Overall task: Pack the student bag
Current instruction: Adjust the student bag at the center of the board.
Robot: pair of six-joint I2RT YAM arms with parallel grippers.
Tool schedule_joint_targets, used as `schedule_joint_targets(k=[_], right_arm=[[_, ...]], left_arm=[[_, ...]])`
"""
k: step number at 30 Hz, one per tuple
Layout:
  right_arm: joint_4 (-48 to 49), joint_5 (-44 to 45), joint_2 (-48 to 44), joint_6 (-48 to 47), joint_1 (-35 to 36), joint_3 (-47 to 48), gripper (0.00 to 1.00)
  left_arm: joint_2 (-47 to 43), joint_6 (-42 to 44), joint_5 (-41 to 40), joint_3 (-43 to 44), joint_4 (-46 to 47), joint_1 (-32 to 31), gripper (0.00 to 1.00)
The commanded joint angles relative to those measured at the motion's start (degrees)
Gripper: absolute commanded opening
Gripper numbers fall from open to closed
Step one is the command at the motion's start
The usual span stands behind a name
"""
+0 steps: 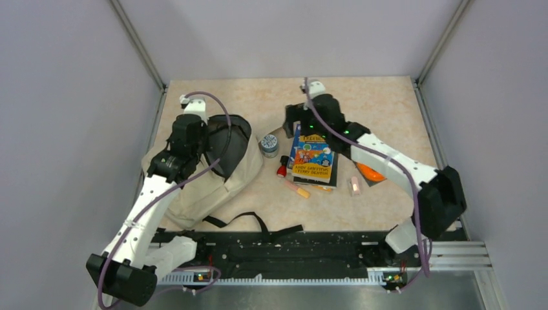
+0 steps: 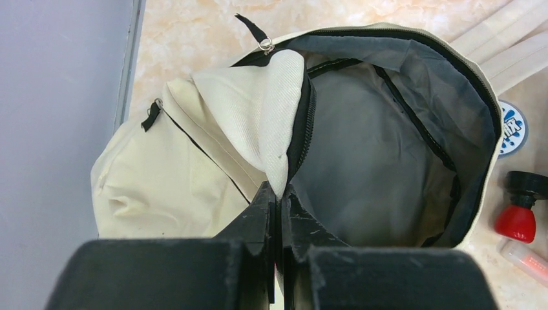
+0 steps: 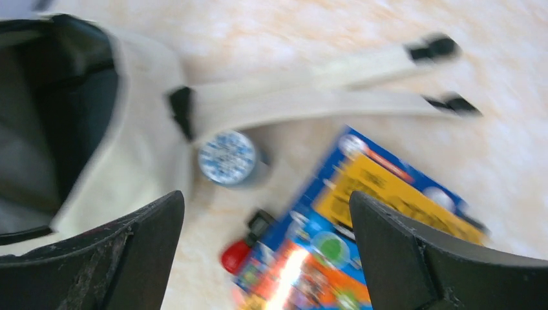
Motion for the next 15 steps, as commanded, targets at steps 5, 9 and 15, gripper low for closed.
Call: schedule_joint_targets(k=[5, 9, 15], right_arm=[[6.7, -6.0, -16.0, 11.5, -14.5, -24.6, 0.98], [9.5, -10.1, -18.3, 12.5, -19.8, -31.1, 0.98], [17.9, -19.3, -17.0, 15.7, -25.7, -34.6, 0.92]], left_arm=[[-1.7, -1.5, 0.1, -1.5, 3.9, 0.1, 0.00], [-1.6, -1.7, 0.8, -1.8, 4.1, 0.2, 0.00], [-0.4, -2.1, 2.0, -1.7, 4.0, 0.2, 0.00]])
